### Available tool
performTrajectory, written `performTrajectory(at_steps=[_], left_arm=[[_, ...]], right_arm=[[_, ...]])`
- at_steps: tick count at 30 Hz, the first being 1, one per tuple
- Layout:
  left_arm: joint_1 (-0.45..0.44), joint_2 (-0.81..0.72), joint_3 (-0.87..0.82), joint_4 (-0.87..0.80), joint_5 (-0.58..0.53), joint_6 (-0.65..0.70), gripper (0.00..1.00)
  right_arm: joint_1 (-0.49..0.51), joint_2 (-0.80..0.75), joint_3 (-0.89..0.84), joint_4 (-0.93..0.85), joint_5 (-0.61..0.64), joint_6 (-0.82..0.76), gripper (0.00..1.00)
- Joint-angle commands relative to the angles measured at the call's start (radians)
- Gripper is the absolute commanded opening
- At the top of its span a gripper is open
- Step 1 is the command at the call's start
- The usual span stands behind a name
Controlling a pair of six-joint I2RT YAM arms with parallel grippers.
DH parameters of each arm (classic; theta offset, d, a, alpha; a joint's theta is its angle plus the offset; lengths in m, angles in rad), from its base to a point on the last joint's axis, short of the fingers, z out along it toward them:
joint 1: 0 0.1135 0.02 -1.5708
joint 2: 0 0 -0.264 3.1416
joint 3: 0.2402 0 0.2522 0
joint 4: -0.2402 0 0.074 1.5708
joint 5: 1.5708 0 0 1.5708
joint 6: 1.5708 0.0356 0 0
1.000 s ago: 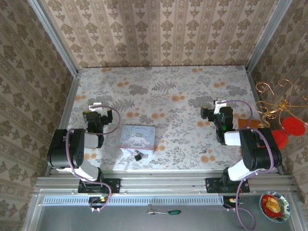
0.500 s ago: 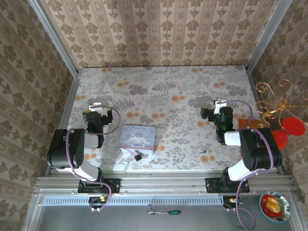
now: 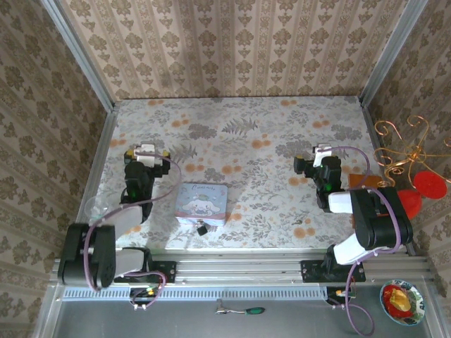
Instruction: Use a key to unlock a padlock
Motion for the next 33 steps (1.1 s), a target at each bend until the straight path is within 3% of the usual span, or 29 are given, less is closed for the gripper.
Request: performTrajectory(at_steps=[1, 4, 9, 12, 16, 18, 20, 25, 29, 33], left_arm=[[-0.022, -0.136, 0.047, -0.113, -0.043, -0.062, 1.0], [-0.027, -0.264, 0.096, -0.254, -0.061, -0.205, 1.0], [-0.03, -0.482, 0.215, -0.721, -0.044, -0.458, 1.0], [-0.025, -0.557, 0.238, -0.904, -0.043, -0.569, 1.0], [0.012, -0.605, 0.293, -1.118, -0.089, -0.721, 1.0], [0.049, -0.63, 0.281, -1.133, -0.063, -0.737, 1.0], [0.098, -0.653, 0.242, -1.092, 0.054, -0.707, 1.0], [0.164, -0.709, 0.088, -0.898, 0.274, -0.748, 1.0], [0.166, -0.651, 0.05, -0.823, 0.369, -0.762, 1.0], [0.16, -0.559, 0.068, -0.795, 0.441, -0.757, 1.0]], right_arm=[[0.01, -0.045, 0.001, -0.01, -0.05, -0.013, 1.0], [0.027, -0.146, -0.005, -0.093, -0.089, -0.046, 1.0], [0.048, -0.39, 0.055, -0.384, -0.276, -0.06, 1.0], [0.063, -0.525, 0.114, -0.539, -0.251, 0.072, 1.0], [0.046, -0.639, 0.188, -0.83, -0.048, 0.458, 1.0], [0.018, -0.682, 0.181, -0.877, -0.093, 0.499, 1.0], [0.01, -0.701, 0.201, -0.97, -0.099, 0.554, 1.0], [0.051, -0.717, 0.231, -1.025, -0.25, 0.538, 1.0], [0.234, -0.699, 0.277, -1.089, -0.093, 0.468, 1.0], [0.343, -0.636, 0.312, -1.098, -0.006, 0.459, 1.0]])
